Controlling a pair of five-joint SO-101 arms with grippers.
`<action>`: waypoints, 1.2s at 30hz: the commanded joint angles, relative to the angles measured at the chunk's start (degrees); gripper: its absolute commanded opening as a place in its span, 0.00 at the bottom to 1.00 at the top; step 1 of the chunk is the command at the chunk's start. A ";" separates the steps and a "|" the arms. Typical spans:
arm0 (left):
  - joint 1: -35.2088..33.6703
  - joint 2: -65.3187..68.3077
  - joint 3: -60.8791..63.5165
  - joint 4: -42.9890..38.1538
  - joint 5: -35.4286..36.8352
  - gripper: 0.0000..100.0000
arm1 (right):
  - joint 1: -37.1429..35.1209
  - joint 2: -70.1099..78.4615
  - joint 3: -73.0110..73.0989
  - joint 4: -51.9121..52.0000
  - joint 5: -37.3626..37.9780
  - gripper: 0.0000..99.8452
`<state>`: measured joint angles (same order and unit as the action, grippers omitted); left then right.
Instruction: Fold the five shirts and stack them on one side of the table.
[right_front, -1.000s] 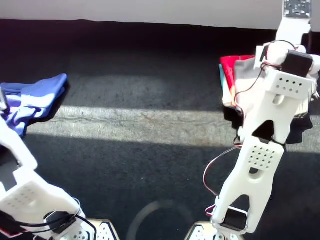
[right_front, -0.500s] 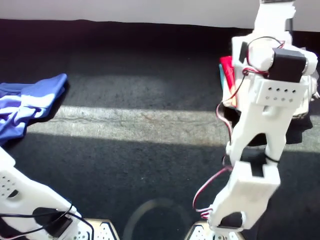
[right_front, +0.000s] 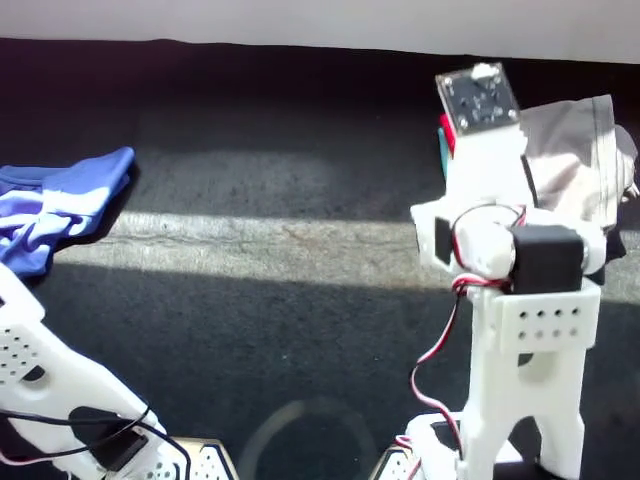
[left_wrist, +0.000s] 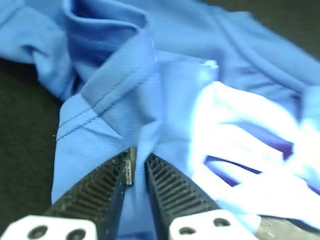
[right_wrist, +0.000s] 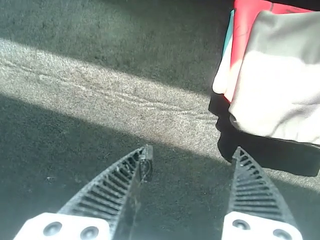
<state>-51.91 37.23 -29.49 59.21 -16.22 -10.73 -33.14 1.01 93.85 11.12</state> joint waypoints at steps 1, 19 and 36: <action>5.93 -10.33 -4.18 6.59 0.00 0.01 | -0.13 -6.20 10.59 -5.93 -0.35 0.25; 56.48 -45.23 -6.81 40.44 0.00 0.01 | 9.10 -20.44 26.68 -12.26 -0.53 0.25; 72.84 -45.32 15.52 35.08 6.15 0.16 | 14.37 -21.67 27.21 -12.70 -0.53 0.25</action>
<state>20.18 -6.11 -14.02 94.99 -10.51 3.16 -53.98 28.18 81.80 11.12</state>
